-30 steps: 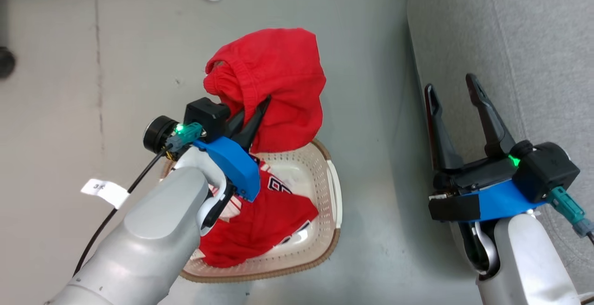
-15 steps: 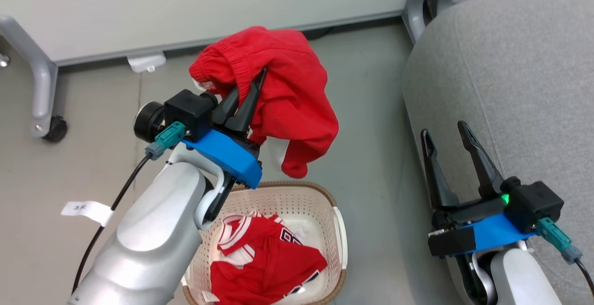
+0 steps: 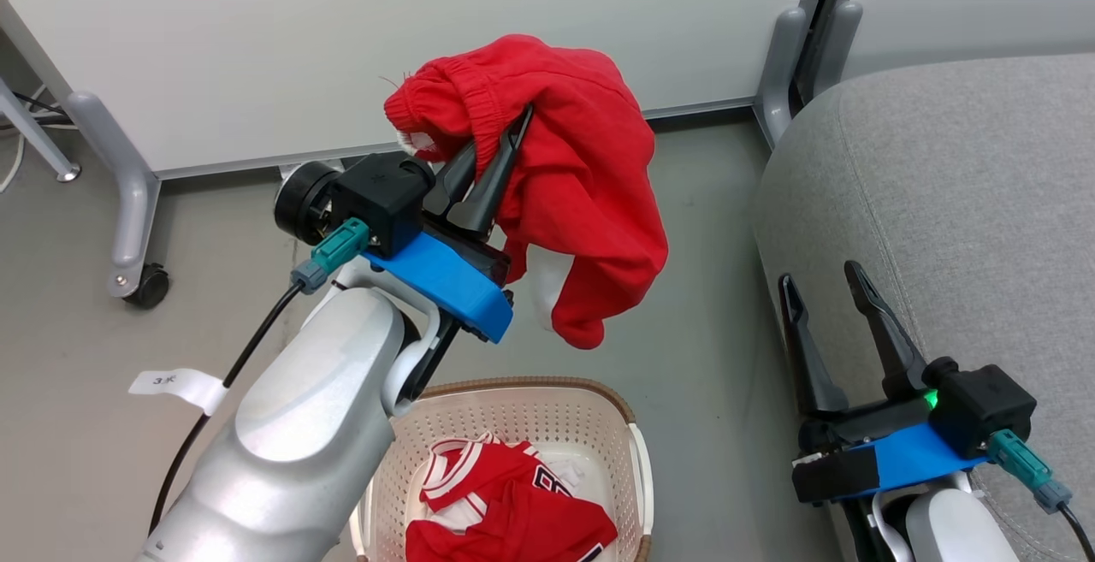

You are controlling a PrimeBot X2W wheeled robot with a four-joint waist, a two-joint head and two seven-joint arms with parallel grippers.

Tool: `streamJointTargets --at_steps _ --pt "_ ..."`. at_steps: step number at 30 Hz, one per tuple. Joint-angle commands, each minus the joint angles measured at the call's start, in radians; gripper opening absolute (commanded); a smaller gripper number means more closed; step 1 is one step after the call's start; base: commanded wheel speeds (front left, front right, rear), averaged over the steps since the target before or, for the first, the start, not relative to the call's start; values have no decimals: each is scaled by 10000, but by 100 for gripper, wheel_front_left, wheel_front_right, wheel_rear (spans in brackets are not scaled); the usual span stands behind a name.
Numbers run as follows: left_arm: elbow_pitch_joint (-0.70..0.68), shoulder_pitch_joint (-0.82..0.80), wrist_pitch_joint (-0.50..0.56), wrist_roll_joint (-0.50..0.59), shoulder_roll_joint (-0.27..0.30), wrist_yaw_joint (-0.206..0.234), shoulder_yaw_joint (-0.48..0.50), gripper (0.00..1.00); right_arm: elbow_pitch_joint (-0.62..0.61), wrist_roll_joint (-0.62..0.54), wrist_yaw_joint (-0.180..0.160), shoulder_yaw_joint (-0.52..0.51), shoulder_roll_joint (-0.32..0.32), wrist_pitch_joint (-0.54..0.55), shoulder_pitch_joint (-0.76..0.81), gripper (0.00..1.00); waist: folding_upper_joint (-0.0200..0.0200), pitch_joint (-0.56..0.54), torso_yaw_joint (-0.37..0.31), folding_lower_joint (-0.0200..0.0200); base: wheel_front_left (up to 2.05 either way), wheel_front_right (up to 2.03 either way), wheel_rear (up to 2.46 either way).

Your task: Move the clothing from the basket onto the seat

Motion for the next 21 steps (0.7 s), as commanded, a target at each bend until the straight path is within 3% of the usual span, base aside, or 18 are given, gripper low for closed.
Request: streamJointTargets --at_steps 1,8,13,21 --pt "-38 -51 -47 27 -31 -59 9 0 -88 -25 5 53 -22 -33 98 100 -1 -39 20 2 0 0 0" --pt "-55 -44 -47 40 -48 -71 -20 0 -569 -366 5 657 -20 -31 -293 100 -1 -86 69 2 0 0 0" --pt "-92 -131 -48 81 -105 -76 -21 0 -684 -688 5 1803 -19 -33 -772 100 -1 -14 148 2 0 0 0" --pt "-141 -369 -48 152 -375 -75 -127 0 226 -1383 5 2796 -111 -33 -1738 100 -1 205 391 2 0 0 0"
